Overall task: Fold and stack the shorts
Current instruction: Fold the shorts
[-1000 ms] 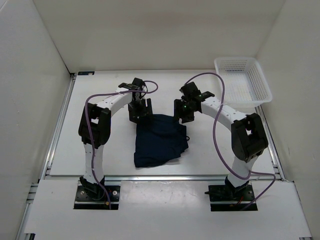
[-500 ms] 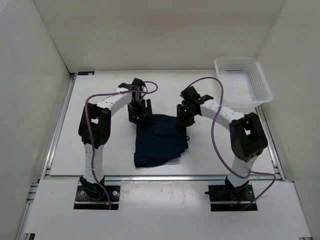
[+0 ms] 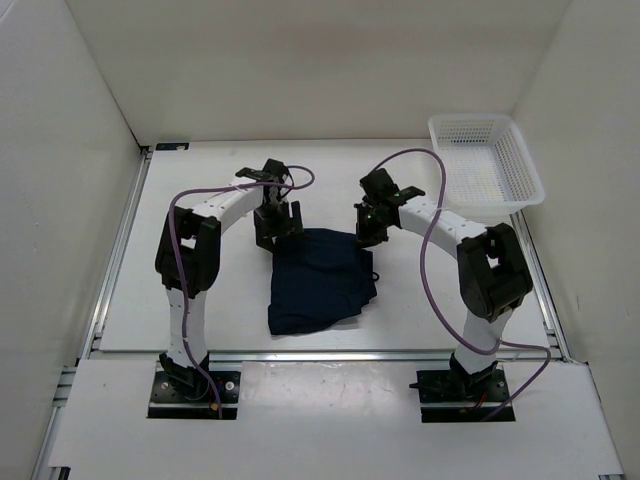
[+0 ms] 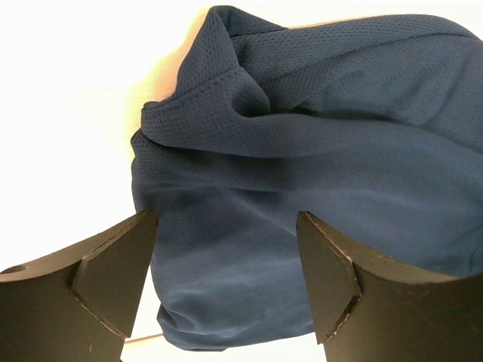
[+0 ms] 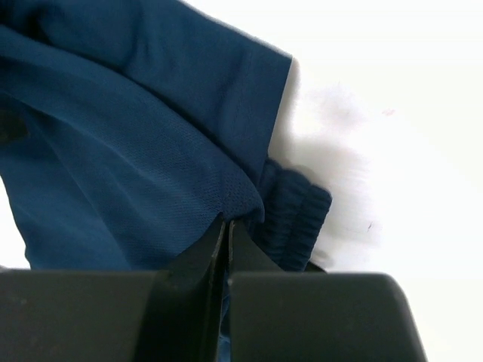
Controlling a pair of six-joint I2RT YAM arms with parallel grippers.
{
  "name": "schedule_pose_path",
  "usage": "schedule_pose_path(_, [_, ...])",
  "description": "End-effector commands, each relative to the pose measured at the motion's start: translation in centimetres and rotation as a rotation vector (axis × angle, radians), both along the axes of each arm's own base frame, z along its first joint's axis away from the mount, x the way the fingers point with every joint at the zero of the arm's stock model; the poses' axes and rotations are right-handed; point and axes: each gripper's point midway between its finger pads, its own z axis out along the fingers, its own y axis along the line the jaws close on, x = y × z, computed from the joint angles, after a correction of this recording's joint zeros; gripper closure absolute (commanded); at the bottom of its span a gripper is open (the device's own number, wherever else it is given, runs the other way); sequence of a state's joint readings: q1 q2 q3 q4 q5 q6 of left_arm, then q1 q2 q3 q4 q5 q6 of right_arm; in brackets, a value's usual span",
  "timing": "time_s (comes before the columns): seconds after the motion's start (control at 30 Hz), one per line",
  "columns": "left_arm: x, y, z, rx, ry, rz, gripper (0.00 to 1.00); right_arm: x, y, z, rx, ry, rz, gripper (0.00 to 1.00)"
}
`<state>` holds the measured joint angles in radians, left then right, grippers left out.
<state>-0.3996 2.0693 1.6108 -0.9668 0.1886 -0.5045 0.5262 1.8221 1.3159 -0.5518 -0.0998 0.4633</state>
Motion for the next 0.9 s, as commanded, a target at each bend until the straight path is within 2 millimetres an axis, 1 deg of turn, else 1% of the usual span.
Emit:
schedule_pose_path(0.0, [0.8,0.6,4.0,-0.025,-0.106,0.007,0.14,3.3,0.3,4.4,0.001,-0.162,-0.033,1.00])
schedule_pose_path(0.07, [0.6,0.6,4.3,-0.025,-0.106,0.007,0.14,4.3,0.3,4.6,-0.018,-0.187,-0.051,1.00])
schedule_pose_path(0.1, [0.6,0.6,4.3,-0.025,-0.106,0.007,0.14,4.8,-0.1,4.0,-0.053,-0.186,-0.066,1.00])
schedule_pose_path(0.13, [0.6,0.6,4.3,-0.025,-0.106,0.007,0.14,5.6,0.0,4.3,-0.057,-0.202,-0.074,1.00])
schedule_pose_path(0.17, [0.6,0.5,4.4,-0.032,-0.105,-0.004,0.14,6.0,0.0,3.2,-0.079,-0.190,-0.079,1.00])
schedule_pose_path(0.23, [0.6,0.5,4.4,-0.032,-0.105,-0.004,0.14,7.0,0.0,2.8,-0.102,-0.201,-0.093,1.00])
schedule_pose_path(0.27, [0.4,0.6,4.7,-0.032,-0.105,-0.004,0.14,7.5,-0.5,1.6,-0.145,-0.198,-0.110,1.00])
schedule_pose_path(0.33, [0.4,0.6,4.7,-0.032,-0.105,-0.004,0.14,7.9,-0.8,0.9,-0.173,-0.196,-0.120,1.00])
schedule_pose_path(0.37, [0.4,0.6,5.0,-0.036,-0.114,-0.004,0.14,8.2,-0.6,1.2,-0.162,-0.202,-0.132,1.00])
schedule_pose_path(0.4, [0.4,0.6,5.0,-0.036,-0.114,-0.004,0.14,8.2,-0.6,1.2,-0.159,-0.199,-0.140,0.97])
schedule_pose_path(0.43, [0.4,0.6,5.0,-0.034,-0.116,-0.013,0.14,8.0,-0.7,1.1,-0.164,-0.192,-0.139,0.87])
schedule_pose_path(0.47, [0.2,0.7,5.1,-0.034,-0.116,-0.013,0.14,7.7,-0.8,1.1,-0.162,-0.187,-0.147,0.75])
schedule_pose_path(0.5, [0.2,0.7,5.1,-0.034,-0.116,-0.013,0.14,7.7,-0.8,1.5,-0.157,-0.194,-0.148,0.47])
schedule_pose_path(0.53, [0.2,0.7,5.1,-0.034,-0.116,-0.013,0.14,7.2,-1.0,1.5,-0.160,-0.180,-0.156,0.43])
schedule_pose_path(0.57, [0.2,0.7,5.1,-0.034,-0.116,-0.013,0.13,7.2,-1.3,2.3,-0.160,-0.201,-0.165,0.42])
schedule_pose_path(0.6, [0.2,0.7,5.1,-0.034,-0.116,-0.013,0.13,6.8,-1.7,2.3,-0.168,-0.199,-0.177,0.36])
schedule_pose_path(0.63, [0.2,0.7,5.1,-0.034,-0.116,-0.013,0.13,6.4,-1.9,2.6,-0.166,-0.194,-0.185,0.25])
schedule_pose_path(0.67, [0.2,0.7,5.5,-0.038,-0.125,-0.013,0.13,6.4,-2.3,3.9,-0.162,-0.225,-0.197,0.22])
schedule_pose_path(0.73, [0.0,0.8,5.4,-0.034,-0.117,-0.013,0.13,5.6,-2.9,4.4,-0.169,-0.230,-0.202,0.20])
schedule_pose_path(0.77, [0.0,0.8,5.8,-0.038,-0.126,-0.013,0.13,4.7,-2.3,5.6,-0.155,-0.248,-0.182,0.20])
schedule_pose_path(0.8, [0.2,0.7,6.1,-0.042,-0.135,-0.013,0.13,4.2,-2.1,6.1,-0.147,-0.257,-0.173,0.22])
schedule_pose_path(0.83, [0.2,0.7,7.0,-0.050,-0.156,-0.013,0.13,3.1,-2.1,6.6,-0.143,-0.261,-0.160,0.27])
schedule_pose_path(0.87, [0.0,0.8,7.3,-0.050,-0.156,-0.013,0.13,1.8,-1.4,6.8,-0.142,-0.260,-0.126,0.31])
